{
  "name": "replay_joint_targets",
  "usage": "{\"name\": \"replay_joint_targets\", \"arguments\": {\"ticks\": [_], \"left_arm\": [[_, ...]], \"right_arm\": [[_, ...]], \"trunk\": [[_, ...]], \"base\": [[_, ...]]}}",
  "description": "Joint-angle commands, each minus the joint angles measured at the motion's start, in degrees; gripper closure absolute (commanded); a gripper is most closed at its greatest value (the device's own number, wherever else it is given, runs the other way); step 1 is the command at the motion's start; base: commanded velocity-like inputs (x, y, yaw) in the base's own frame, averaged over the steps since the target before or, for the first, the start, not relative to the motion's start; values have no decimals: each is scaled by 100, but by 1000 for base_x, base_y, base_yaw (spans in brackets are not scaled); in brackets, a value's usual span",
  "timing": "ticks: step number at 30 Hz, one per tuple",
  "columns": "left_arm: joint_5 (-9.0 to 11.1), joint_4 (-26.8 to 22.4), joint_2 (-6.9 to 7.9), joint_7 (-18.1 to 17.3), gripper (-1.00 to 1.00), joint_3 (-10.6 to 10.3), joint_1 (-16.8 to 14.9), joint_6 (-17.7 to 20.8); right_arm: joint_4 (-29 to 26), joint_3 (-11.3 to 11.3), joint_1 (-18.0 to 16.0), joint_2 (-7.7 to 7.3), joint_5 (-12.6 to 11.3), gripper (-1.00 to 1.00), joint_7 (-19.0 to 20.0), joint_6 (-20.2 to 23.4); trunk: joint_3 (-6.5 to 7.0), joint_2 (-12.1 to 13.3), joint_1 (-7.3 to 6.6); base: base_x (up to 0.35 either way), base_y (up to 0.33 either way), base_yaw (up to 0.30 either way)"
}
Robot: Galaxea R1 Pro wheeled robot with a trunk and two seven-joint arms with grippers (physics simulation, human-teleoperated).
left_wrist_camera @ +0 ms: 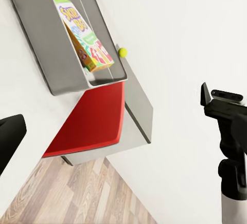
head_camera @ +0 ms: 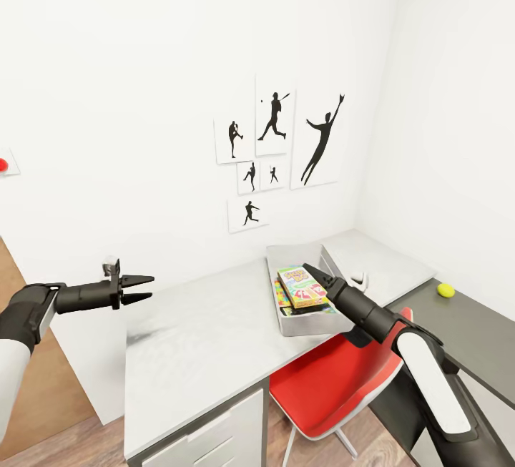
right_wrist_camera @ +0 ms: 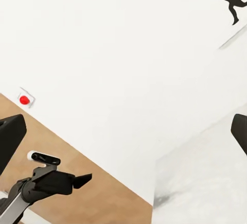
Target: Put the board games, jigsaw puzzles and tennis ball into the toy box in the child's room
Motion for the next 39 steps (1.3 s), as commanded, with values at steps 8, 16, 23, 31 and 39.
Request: {"name": "replay_joint_targets", "arguments": {"ticks": [8, 16, 23, 31, 39], "left_arm": [[-60, -3, -17, -45, -100, 22, -4, 60], [-60, -3, -16, -45, -100, 22, -5, 60], [-60, -3, -31, -45, -100, 22, -5, 60], [-60, -3, -41, -45, -100, 22, -5, 60], [-60, -3, -33, -45, -100, 22, -3, 60]], "right_arm": [[0, 0, -3, 3, -14, -100, -8, 16], [-4, 9, -3, 19, -11, -100, -12, 6], [-3, 13, -3, 27, -11, -100, -12, 7], [-3, 14, -3, 27, -11, -100, -9, -11], [0, 14, -3, 26, -14, -100, 0, -24]], "trunk": [[-7, -8, 3], [-7, -8, 3], [-7, -8, 3], [-7, -8, 3], [-27, -8, 3]], "base": [[0, 0, 0], [0, 0, 0], [0, 0, 0], [-120, 0, 0], [-199, 0, -98]]}}
